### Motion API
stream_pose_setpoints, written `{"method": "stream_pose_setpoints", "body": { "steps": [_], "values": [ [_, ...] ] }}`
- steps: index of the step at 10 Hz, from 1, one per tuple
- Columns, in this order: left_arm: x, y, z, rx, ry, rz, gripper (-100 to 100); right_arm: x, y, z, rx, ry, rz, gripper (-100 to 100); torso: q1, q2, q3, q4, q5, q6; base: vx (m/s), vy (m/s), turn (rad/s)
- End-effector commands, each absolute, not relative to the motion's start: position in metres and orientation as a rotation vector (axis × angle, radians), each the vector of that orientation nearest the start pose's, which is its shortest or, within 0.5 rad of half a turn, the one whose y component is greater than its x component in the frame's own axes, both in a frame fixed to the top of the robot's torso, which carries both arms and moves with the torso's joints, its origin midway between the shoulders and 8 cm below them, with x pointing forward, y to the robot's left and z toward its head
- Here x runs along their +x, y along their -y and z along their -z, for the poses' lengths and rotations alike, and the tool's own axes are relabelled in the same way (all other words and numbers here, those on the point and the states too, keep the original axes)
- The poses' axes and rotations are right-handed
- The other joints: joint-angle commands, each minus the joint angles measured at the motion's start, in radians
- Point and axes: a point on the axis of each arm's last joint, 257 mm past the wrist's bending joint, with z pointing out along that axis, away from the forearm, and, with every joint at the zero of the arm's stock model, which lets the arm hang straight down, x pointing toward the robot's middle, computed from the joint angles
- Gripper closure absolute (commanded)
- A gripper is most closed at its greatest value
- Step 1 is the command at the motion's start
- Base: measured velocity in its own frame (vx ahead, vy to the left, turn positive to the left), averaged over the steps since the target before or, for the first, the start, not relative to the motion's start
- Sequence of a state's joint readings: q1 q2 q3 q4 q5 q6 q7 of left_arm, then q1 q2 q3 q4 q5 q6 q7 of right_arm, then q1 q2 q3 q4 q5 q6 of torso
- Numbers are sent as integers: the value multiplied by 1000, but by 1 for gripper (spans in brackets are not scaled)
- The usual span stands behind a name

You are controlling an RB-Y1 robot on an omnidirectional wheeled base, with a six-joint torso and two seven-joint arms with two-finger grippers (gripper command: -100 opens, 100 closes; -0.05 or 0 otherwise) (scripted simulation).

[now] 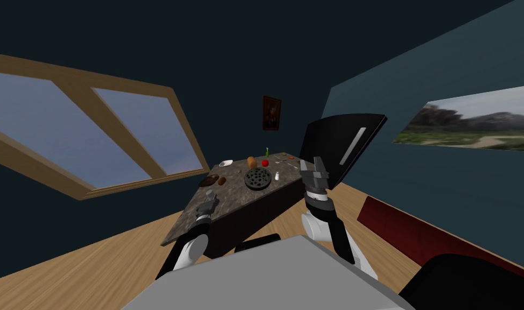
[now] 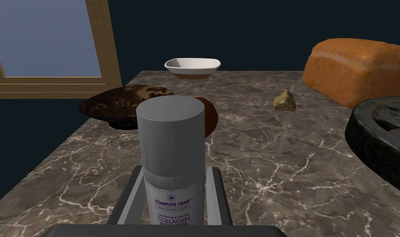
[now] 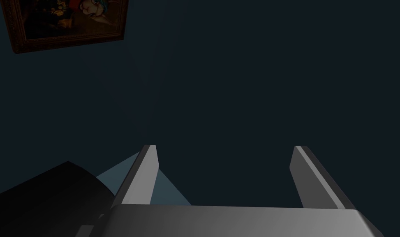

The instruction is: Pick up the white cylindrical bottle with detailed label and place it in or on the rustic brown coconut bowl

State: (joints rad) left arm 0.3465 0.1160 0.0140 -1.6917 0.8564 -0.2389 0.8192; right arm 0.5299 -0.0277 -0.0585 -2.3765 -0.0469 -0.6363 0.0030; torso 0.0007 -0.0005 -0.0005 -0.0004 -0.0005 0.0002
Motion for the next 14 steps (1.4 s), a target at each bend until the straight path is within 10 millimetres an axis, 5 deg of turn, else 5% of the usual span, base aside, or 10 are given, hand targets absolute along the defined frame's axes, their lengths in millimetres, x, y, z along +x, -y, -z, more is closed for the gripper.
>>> {"method": "stream_pose_setpoints", "body": {
  "steps": [1, 3, 4, 5, 7, 8, 9, 14],
  "values": [
    [428, -354, 276, -2083, 238, 2024, 100, 291, 290, -81, 484, -467, -1306, 0, 0, 0, 0, 0, 0, 0, 0, 0, 0],
    [427, -354, 276, -2083, 237, 2023, 100, 291, 290, -81, 484, -467, -1306, 0, 0, 0, 0, 0, 0, 0, 0, 0, 0],
    [427, -354, 277, -2083, 237, 2023, 0, 291, 290, -81, 484, -467, -1306, 0, 0, 0, 0, 0, 0, 0, 0, 0, 0],
    [420, -342, 279, -2088, 227, 2024, 100, 291, 290, -81, 484, -467, -1306, 0, 0, 0, 0, 0, 0, 0, 4, 31, 88],
    [419, -340, 277, -2086, 228, 2029, 100, 291, 290, -81, 484, -467, -1306, 0, 3, 2, 0, -1, 2, -1, -7, 33, 37],
    [418, -339, 277, -2086, 226, 2029, 0, 291, 290, -81, 484, -467, -1306, 0, 2, 2, 0, -1, 2, -1, 0, 0, 0],
    [424, -353, 268, -2051, 230, 2033, 100, 291, 290, -81, 484, -467, -1306, 0, 1, 1, 0, -1, 1, -1, -57, -13, -143],
    [441, -403, 220, -1899, 251, 2065, 100, 291, 290, -81, 484, -467, -1307, 0, -5, 10, 6, 1, -1, -1, -130, -46, -149]
  ]
}}
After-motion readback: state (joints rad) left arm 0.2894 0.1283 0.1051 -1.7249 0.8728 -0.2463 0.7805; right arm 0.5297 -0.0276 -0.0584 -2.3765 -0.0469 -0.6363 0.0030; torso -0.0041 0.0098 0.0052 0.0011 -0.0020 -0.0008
